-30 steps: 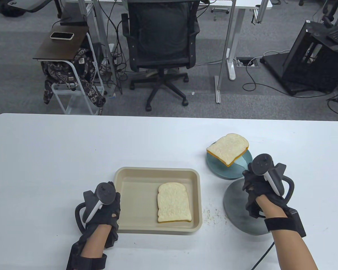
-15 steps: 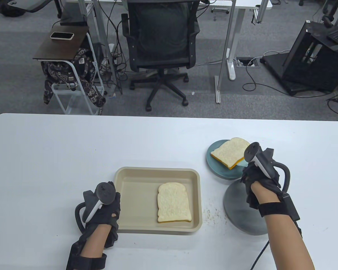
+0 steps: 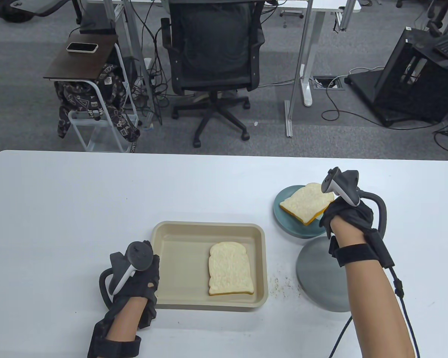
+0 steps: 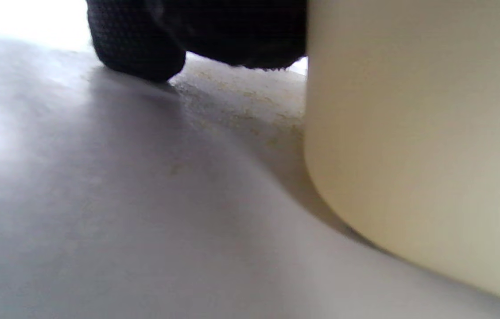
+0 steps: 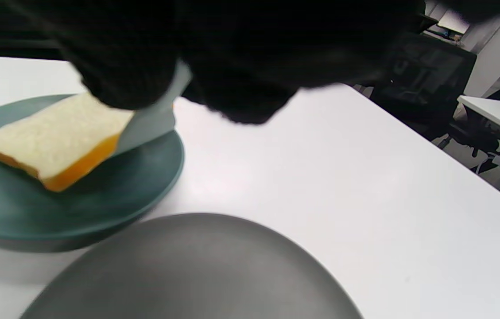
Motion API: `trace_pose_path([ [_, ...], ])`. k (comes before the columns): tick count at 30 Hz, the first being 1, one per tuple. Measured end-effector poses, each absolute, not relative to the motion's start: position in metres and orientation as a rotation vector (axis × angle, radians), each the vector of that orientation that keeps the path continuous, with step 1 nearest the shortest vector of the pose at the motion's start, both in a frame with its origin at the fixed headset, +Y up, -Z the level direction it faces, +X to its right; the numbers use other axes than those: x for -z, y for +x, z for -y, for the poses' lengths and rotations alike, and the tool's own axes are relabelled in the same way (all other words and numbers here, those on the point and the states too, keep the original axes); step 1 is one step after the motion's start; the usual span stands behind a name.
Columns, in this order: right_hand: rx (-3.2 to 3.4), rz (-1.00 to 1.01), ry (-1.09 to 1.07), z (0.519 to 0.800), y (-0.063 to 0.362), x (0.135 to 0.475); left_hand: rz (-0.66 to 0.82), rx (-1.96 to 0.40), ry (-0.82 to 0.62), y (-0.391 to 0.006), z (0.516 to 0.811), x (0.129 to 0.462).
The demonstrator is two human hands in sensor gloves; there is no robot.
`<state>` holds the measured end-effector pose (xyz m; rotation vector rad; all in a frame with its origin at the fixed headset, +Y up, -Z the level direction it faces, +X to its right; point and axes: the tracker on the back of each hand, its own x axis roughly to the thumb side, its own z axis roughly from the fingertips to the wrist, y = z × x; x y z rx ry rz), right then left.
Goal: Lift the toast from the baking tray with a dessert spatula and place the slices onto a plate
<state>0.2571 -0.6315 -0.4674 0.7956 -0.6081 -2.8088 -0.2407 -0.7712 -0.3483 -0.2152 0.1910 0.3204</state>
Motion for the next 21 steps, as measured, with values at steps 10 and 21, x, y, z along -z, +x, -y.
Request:
trace_pose_path([
  [10,2.690,0.543,0.733,0.615,0.254,0.439,-0.191,-0.322,-0.218,-0.241,0.771,0.349],
  [21,2.748,0.254,-0.009,0.556,0.156,0.353,-0.192,-0.324,-0.217,-0.241,0.771,0.348],
])
